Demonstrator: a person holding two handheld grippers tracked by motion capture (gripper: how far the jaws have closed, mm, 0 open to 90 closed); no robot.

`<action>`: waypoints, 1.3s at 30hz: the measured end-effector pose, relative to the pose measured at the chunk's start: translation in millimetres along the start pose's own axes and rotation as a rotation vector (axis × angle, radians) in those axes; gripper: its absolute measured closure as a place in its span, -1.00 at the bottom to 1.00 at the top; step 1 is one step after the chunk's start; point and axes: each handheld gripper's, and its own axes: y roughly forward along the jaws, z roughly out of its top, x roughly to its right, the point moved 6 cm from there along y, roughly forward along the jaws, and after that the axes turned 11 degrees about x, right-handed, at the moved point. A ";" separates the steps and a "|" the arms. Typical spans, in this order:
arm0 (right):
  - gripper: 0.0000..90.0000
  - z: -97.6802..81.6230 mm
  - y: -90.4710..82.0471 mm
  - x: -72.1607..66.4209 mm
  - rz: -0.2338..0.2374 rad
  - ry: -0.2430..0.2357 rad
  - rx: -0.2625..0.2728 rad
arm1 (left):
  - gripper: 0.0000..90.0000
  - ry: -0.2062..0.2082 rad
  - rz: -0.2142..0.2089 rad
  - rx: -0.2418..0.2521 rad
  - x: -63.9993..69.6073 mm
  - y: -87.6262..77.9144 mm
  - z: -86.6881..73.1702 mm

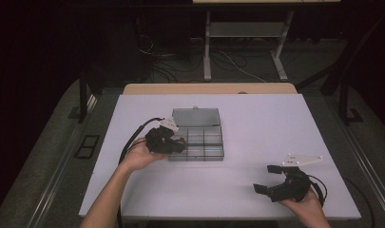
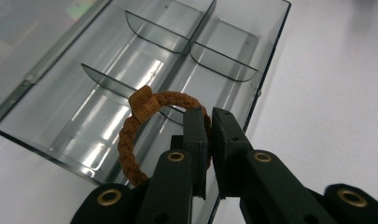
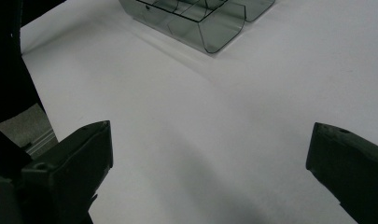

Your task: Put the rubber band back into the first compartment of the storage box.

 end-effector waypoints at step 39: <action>-0.98 -0.9 1.4 -0.5 0.000 -0.001 -0.008 | -0.45 -0.106 0.053 0.124 -2.0 -25.3 6.8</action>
